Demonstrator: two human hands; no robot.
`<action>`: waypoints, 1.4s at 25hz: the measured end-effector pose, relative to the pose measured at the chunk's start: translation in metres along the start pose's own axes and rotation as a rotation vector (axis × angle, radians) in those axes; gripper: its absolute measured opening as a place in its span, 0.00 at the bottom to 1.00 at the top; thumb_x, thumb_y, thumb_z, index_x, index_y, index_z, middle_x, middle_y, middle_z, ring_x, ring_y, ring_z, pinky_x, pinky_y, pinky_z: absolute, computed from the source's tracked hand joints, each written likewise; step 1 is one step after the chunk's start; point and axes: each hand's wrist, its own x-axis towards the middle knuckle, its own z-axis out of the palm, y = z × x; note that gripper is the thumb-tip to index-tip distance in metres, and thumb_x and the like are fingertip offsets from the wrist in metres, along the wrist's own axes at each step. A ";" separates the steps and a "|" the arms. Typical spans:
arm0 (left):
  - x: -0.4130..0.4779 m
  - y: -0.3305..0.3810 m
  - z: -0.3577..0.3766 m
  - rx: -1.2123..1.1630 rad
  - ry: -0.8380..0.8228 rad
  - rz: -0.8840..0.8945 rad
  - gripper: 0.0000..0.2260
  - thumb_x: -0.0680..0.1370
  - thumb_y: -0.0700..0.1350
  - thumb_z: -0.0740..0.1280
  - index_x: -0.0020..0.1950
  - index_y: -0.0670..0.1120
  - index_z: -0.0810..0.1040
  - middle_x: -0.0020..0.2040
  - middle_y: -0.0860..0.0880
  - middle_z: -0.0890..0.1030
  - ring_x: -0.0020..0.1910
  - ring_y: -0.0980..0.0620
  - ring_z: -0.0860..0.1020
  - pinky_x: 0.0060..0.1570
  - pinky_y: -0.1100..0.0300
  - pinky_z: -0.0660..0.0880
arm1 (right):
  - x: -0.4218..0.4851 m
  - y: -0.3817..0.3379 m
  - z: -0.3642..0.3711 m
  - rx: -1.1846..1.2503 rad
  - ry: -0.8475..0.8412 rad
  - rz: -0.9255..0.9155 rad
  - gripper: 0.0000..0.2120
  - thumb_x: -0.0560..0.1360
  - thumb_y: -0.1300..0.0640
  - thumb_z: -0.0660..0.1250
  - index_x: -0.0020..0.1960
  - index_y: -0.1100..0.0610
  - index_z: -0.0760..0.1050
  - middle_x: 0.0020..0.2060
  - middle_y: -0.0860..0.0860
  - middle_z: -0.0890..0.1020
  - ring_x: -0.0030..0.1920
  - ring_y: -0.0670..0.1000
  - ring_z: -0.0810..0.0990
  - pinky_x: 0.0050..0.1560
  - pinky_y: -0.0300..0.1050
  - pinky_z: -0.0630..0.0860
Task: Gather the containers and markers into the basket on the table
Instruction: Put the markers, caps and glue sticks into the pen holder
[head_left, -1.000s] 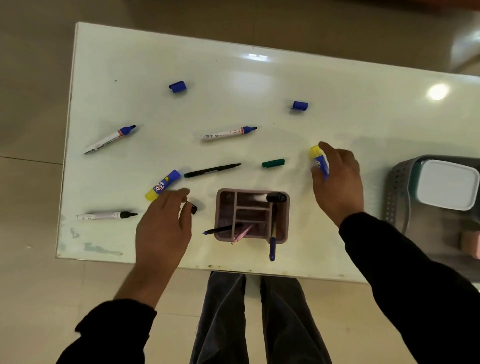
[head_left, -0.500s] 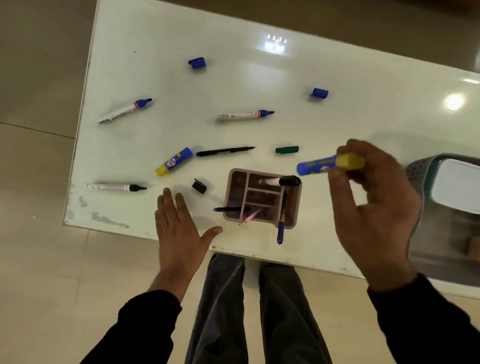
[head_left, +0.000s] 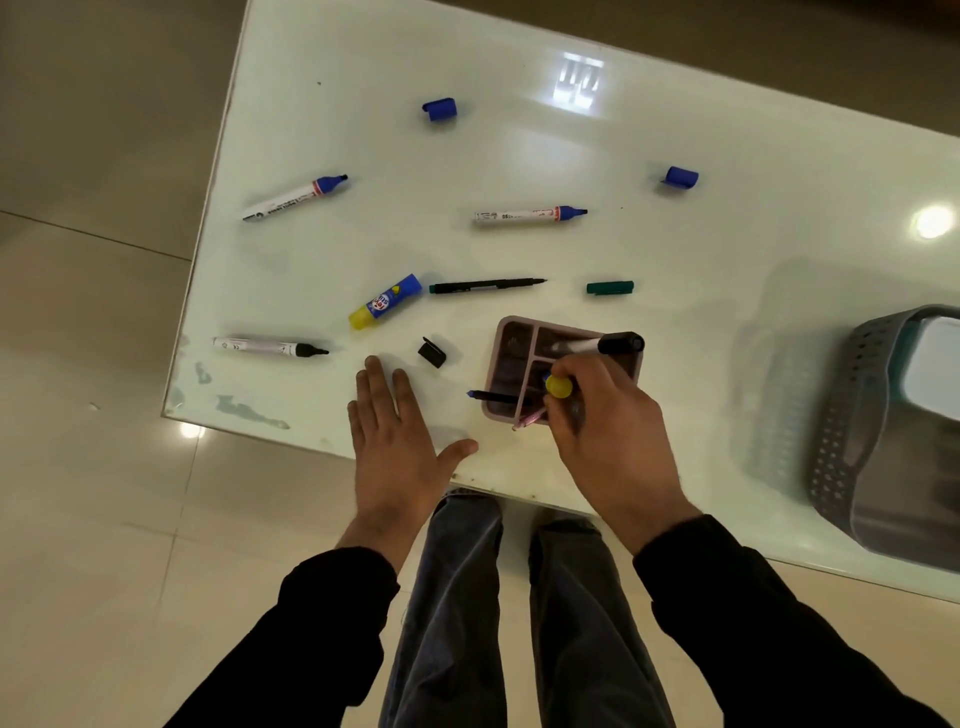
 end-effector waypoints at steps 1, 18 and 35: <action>0.000 0.000 -0.001 -0.005 -0.001 -0.001 0.53 0.71 0.70 0.68 0.81 0.41 0.45 0.81 0.41 0.39 0.80 0.42 0.40 0.78 0.43 0.47 | 0.001 -0.001 0.000 -0.028 -0.018 0.004 0.10 0.77 0.58 0.70 0.57 0.55 0.74 0.55 0.53 0.81 0.47 0.54 0.83 0.44 0.49 0.83; 0.000 -0.043 -0.027 -0.072 0.160 -0.104 0.31 0.69 0.51 0.79 0.67 0.39 0.74 0.70 0.40 0.71 0.68 0.39 0.70 0.61 0.44 0.74 | 0.127 -0.123 0.091 -0.545 -0.413 -0.365 0.21 0.75 0.64 0.60 0.67 0.55 0.71 0.61 0.56 0.73 0.58 0.59 0.72 0.52 0.50 0.70; 0.020 -0.042 -0.044 -0.113 0.097 -0.195 0.33 0.62 0.53 0.82 0.61 0.43 0.74 0.63 0.43 0.70 0.61 0.42 0.69 0.58 0.48 0.70 | 0.067 -0.059 -0.033 -0.048 -0.004 -0.129 0.15 0.76 0.56 0.70 0.63 0.53 0.77 0.54 0.48 0.82 0.52 0.50 0.80 0.52 0.46 0.76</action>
